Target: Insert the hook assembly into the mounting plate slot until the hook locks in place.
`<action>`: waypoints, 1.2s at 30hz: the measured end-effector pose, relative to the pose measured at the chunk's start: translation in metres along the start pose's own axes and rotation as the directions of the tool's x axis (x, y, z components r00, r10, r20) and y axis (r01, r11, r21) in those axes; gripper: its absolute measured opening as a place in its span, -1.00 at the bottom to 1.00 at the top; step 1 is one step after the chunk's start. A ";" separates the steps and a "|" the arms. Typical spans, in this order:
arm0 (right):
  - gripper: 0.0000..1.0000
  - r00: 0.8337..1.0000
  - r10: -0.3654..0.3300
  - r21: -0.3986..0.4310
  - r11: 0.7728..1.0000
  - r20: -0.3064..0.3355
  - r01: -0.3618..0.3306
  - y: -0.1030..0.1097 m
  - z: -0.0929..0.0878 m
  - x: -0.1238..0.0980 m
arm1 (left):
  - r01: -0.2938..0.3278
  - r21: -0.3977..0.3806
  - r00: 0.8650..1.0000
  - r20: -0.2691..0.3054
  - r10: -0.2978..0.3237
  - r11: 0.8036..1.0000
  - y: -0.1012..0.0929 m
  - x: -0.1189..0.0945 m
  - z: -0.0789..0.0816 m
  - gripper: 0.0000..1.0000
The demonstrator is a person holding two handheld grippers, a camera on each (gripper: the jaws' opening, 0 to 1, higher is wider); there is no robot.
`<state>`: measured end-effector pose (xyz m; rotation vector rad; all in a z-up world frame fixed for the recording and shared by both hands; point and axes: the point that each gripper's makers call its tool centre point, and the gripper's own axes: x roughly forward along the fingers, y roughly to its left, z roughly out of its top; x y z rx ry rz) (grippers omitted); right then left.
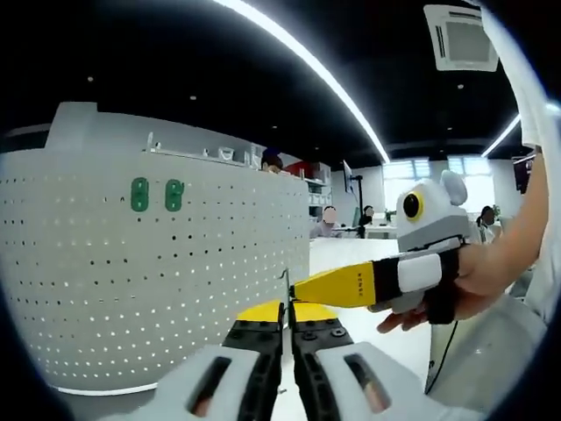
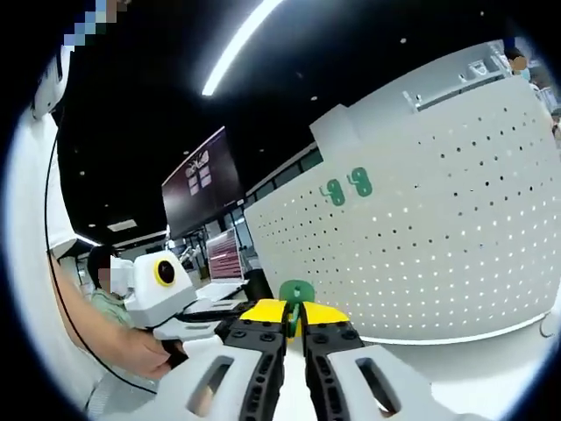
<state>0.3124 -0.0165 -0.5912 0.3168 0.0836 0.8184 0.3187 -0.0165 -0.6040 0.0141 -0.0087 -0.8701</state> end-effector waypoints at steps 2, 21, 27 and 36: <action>-0.94 1.000 -0.017 0.030 0.999 0.011 0.017 -0.001 0.000 0.000 | -0.004 0.001 1.000 0.001 0.004 1.000 0.000 0.000 0.001 -0.98; -1.00 0.995 -0.080 0.055 0.996 0.058 0.076 0.000 0.006 -0.005 | -0.005 -0.002 1.000 0.020 0.005 1.000 -0.003 0.001 0.007 -0.96; -1.00 0.995 -0.078 0.053 0.996 0.056 0.075 0.001 0.007 -0.004 | -0.006 -0.027 1.000 0.024 0.006 1.000 -0.003 0.001 0.008 -0.92; -1.00 0.996 -0.071 0.072 0.995 0.046 0.067 0.003 0.005 -0.002 | 0.001 -0.014 1.000 -0.014 -0.001 1.000 0.001 0.004 0.001 -0.48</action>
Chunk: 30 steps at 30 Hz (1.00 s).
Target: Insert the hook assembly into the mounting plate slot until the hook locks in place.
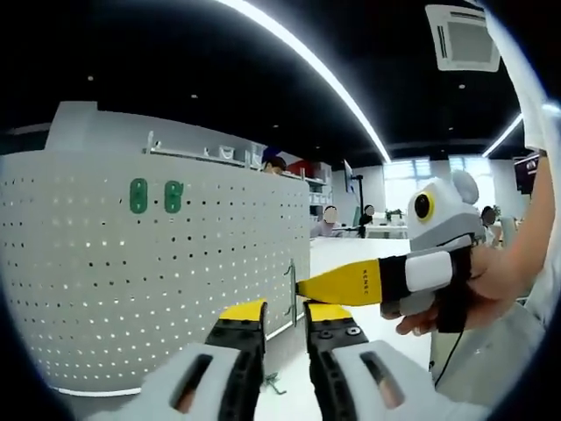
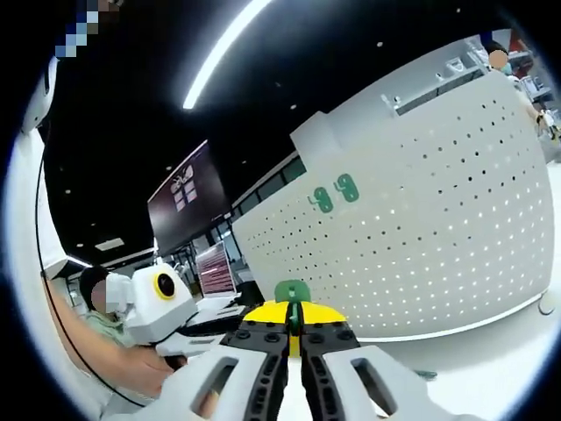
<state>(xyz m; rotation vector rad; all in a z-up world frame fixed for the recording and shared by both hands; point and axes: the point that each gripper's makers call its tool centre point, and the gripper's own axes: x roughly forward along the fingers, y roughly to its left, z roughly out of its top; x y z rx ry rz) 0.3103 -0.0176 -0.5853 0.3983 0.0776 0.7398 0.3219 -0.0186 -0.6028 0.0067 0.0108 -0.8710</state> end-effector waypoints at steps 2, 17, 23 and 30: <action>-1.00 1.000 0.001 0.000 1.000 -0.004 -0.001 0.000 0.000 0.000 | 0.001 -0.005 1.000 -0.010 -0.001 1.000 0.001 0.000 -0.003 -0.30; -0.99 1.000 -0.003 0.058 0.998 -0.017 0.004 -0.001 -0.003 0.000 | -0.020 -0.004 0.998 -0.068 0.020 1.000 0.004 0.002 -0.018 0.50; -0.99 0.999 -0.012 -0.003 1.000 -0.030 0.012 0.001 -0.004 0.002 | -0.029 -0.003 0.997 -0.072 0.028 1.000 0.006 0.001 -0.019 0.48; -0.99 0.992 -0.107 -0.250 0.964 -0.067 0.087 -0.007 -0.005 0.001 | -0.036 -0.011 0.997 -0.073 0.036 0.999 0.008 0.001 -0.019 0.46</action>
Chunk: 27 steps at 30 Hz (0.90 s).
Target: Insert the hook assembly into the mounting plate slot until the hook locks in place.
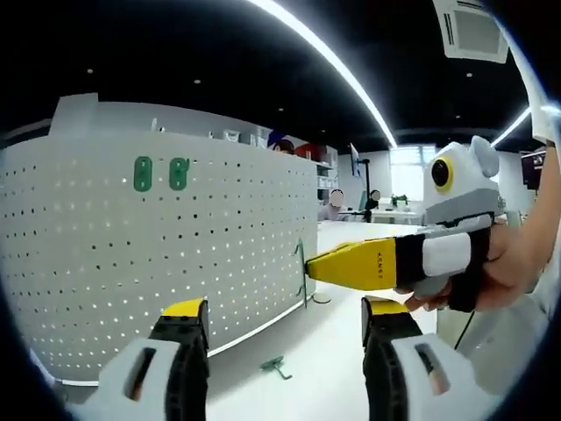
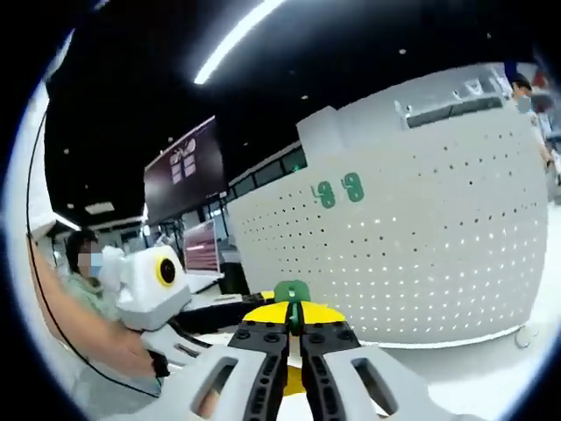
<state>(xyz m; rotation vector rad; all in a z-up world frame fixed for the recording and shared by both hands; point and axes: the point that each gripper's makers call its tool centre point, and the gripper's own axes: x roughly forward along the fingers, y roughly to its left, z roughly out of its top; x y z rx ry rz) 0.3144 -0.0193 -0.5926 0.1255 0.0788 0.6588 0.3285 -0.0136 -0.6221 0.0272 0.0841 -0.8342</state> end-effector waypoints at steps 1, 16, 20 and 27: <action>-0.99 1.000 -0.023 -0.021 1.000 -0.003 0.023 -0.003 0.000 -0.001 | -0.001 -0.001 1.000 0.002 0.001 1.000 0.000 0.000 0.000 0.46; -0.99 0.999 -0.053 -0.005 0.999 -0.006 0.053 -0.011 0.000 0.001 | -0.014 -0.003 1.000 -0.003 0.014 1.000 0.003 -0.002 0.000 0.42; -0.99 0.998 -0.066 0.007 0.998 0.006 0.066 -0.016 0.007 0.004 | -0.024 0.000 1.000 0.003 0.024 1.000 0.006 -0.005 0.002 0.41; -0.99 0.994 -0.102 0.016 0.995 0.022 0.102 -0.030 0.018 0.008 | -0.049 -0.007 0.999 0.014 0.049 0.999 0.015 -0.012 0.005 0.39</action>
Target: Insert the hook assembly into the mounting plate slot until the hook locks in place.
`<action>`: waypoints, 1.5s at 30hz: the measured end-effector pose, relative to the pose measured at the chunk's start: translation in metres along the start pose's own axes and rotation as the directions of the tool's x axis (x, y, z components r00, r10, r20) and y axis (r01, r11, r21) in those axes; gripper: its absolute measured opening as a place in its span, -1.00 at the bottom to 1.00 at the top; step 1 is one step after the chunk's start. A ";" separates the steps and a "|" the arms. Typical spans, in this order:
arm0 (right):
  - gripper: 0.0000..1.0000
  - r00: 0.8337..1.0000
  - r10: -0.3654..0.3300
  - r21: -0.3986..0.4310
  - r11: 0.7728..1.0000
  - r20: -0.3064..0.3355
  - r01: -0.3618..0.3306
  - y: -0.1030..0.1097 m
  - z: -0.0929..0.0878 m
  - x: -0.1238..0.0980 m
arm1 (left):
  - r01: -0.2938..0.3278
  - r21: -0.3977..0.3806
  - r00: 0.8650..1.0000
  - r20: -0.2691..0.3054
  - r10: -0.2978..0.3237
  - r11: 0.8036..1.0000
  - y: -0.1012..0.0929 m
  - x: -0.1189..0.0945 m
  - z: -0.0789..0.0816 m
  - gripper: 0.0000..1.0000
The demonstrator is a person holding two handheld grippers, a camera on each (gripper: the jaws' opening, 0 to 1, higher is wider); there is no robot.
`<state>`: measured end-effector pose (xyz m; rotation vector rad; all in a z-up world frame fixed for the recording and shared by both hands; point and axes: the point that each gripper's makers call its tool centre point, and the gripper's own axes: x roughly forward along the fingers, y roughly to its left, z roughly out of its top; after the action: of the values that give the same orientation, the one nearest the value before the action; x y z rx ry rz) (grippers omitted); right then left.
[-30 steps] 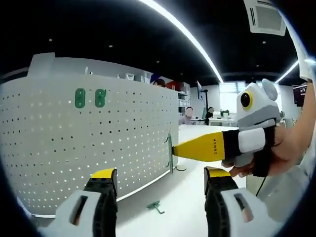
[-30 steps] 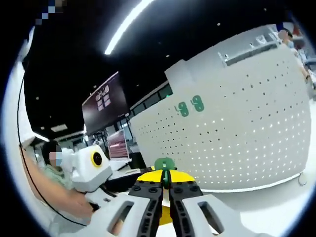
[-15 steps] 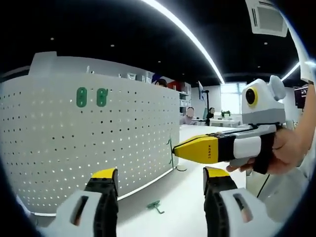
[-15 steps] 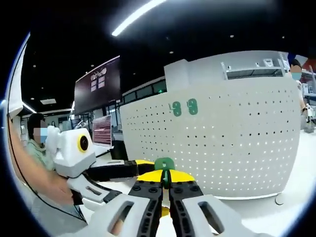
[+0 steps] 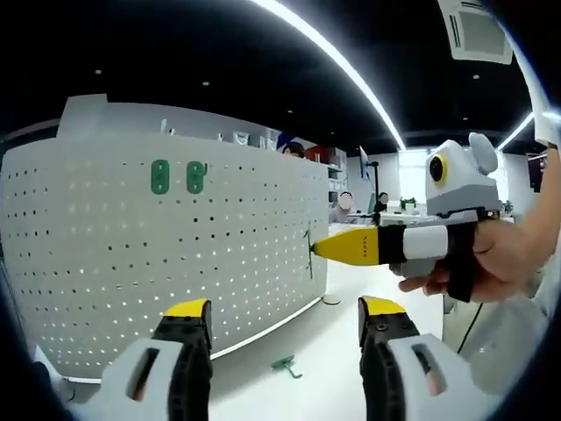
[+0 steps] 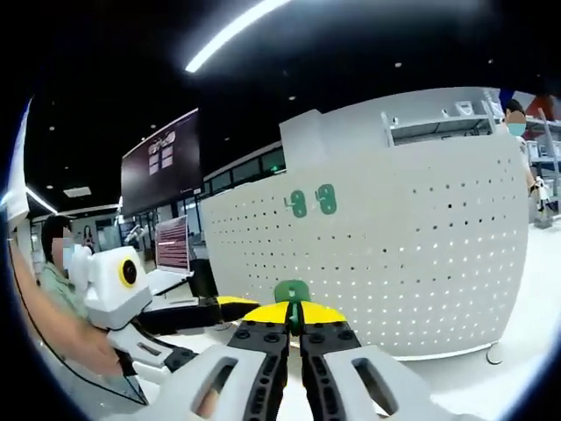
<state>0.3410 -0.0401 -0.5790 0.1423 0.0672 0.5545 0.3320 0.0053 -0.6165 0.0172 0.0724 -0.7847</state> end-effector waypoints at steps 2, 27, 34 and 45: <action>-0.99 1.000 -0.008 -0.001 1.000 0.004 0.008 -0.004 0.003 0.001 | -0.004 0.001 1.000 -0.001 0.004 1.000 0.002 -0.002 0.000 0.38; -0.98 0.996 -0.067 -0.020 0.997 0.066 0.069 -0.029 0.039 0.031 | -0.063 -0.022 0.998 0.011 0.063 0.998 0.019 -0.028 -0.001 0.36; -0.98 0.993 -0.089 -0.020 0.996 0.082 0.091 -0.038 0.048 0.038 | -0.080 -0.028 0.997 0.019 0.080 0.996 0.023 -0.032 0.001 0.35; -0.98 0.987 -0.122 -0.018 0.992 0.103 0.125 -0.050 0.060 0.047 | -0.094 -0.031 0.995 0.029 0.094 0.995 0.026 -0.038 0.005 0.35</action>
<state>0.4133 -0.0642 -0.5286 0.1414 -0.0302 0.4235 0.3244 0.0502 -0.6093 -0.0193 0.0536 -0.6895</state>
